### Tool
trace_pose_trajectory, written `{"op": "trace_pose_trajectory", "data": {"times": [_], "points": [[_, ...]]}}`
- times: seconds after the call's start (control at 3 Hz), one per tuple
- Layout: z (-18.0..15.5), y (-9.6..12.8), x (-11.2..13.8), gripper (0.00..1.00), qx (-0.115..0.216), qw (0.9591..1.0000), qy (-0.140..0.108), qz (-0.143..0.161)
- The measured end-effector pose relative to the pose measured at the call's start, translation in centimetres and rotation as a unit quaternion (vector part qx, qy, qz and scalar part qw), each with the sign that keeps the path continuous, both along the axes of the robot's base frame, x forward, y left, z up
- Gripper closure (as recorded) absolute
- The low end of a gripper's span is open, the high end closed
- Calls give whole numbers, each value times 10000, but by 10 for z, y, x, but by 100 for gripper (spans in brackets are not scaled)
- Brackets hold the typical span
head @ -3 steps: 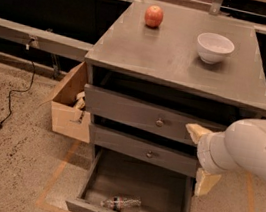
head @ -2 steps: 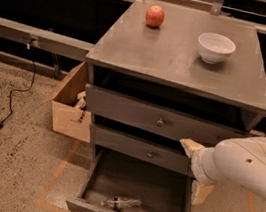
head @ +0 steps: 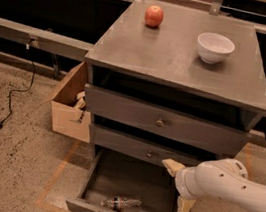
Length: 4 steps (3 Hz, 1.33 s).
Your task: Pick water bottle from bottom drawer and place on counter
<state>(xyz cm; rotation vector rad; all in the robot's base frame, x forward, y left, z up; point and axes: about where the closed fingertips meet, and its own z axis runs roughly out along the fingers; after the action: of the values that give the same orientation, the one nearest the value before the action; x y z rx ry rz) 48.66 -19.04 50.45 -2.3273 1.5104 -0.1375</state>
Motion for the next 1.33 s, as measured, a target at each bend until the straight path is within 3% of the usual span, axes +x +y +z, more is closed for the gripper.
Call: {"op": "trace_pose_trajectory", "data": {"times": [0.33,1.0,1.33], "points": [[-55,16,17,0,267,9996,78,-57],[-78,22,7,0,405,9990,177,-95],[-113,48,13,0,764,9966,230,-197]]}}
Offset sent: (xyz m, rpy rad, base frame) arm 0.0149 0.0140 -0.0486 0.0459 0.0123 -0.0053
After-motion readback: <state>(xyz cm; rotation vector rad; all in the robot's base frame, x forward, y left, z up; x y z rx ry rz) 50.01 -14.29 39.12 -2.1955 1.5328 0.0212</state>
